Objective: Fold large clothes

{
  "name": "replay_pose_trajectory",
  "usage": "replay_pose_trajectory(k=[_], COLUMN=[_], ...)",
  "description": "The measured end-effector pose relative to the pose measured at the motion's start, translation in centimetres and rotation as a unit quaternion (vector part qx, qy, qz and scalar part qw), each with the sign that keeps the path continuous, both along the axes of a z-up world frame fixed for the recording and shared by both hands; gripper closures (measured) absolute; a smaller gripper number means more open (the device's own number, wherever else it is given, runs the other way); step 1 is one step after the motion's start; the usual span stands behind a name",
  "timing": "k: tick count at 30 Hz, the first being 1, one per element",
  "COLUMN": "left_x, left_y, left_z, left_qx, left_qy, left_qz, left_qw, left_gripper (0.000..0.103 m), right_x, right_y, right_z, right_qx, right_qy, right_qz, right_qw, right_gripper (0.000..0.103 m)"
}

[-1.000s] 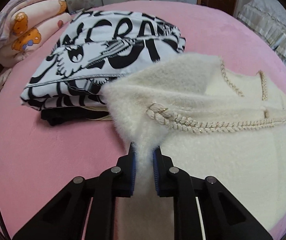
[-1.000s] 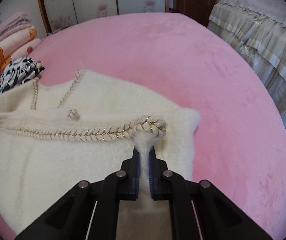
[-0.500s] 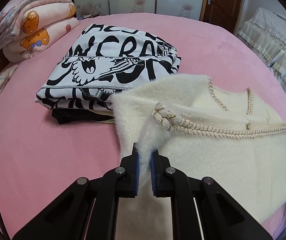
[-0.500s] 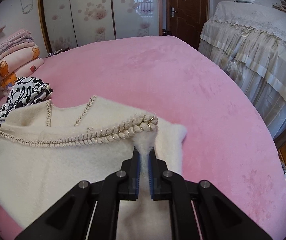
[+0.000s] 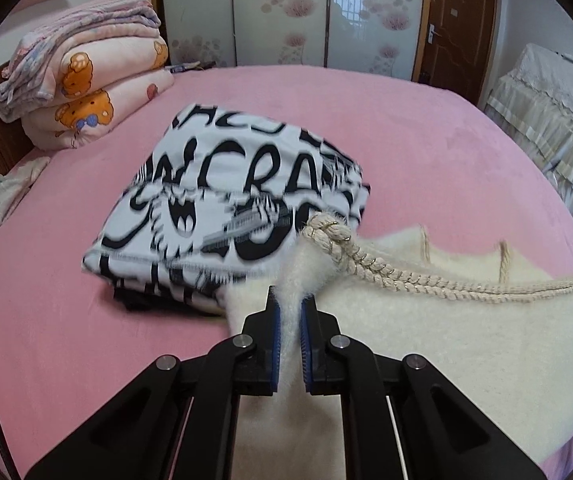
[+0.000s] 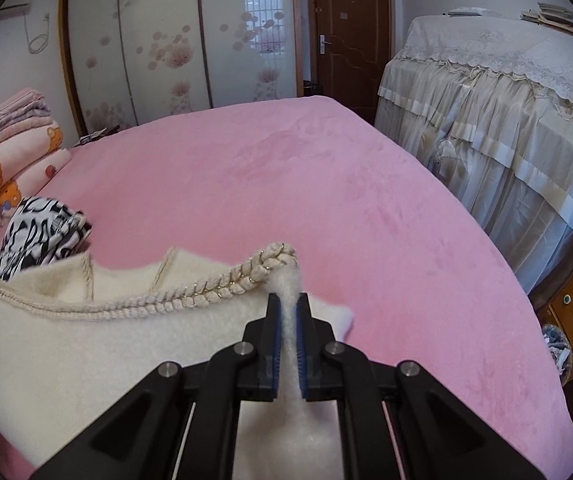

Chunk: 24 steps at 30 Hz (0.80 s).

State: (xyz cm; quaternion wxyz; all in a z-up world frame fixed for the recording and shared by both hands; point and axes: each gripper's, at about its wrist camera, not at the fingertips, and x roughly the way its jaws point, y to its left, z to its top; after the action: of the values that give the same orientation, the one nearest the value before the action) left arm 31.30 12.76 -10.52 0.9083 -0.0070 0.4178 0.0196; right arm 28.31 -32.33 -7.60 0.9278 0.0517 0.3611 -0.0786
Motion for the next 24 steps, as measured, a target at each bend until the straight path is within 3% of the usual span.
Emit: replay_pose_trajectory(k=[5, 10, 12, 15, 18, 20, 24], left_x=[4.4, 6.4, 6.6, 6.9, 6.8, 6.4, 4.5], left_y=[-1.0, -0.9, -0.6, -0.7, -0.9, -1.0, -1.2], left_z=[-1.6, -5.5, -6.3, -6.7, -6.7, -6.0, -4.1], left_qx=[0.010, 0.023, 0.018, 0.032, 0.045, 0.053, 0.082], left_qy=[-0.005, 0.005, 0.000, -0.002, -0.002, 0.000, -0.020], left_qz=[0.024, 0.044, 0.047, 0.041, 0.037, 0.035, 0.005], left_qw=[0.9997, 0.9987, 0.9987, 0.9987, 0.9983, 0.9980, 0.9964], left_gripper=[0.097, 0.097, 0.097, 0.096, 0.091, 0.079, 0.069], right_x=[5.7, 10.5, 10.9, 11.0, 11.6, 11.4, 8.1], right_y=[0.1, 0.4, 0.0, -0.1, 0.1, 0.3, 0.0], right_z=[-1.9, -9.0, -10.8, -11.3, -11.9, -10.8, -6.2], right_qx=[0.001, -0.029, -0.021, -0.029, -0.041, -0.052, -0.010], right_qy=[0.021, 0.121, 0.137, 0.138, 0.174, 0.176, 0.116], right_qz=[-0.028, -0.058, -0.072, -0.075, -0.062, -0.053, -0.053], right_qw=[0.999, 0.991, 0.988, 0.987, 0.982, 0.982, 0.992], right_gripper=[0.098, 0.097, 0.097, 0.097, 0.096, 0.094, 0.082])
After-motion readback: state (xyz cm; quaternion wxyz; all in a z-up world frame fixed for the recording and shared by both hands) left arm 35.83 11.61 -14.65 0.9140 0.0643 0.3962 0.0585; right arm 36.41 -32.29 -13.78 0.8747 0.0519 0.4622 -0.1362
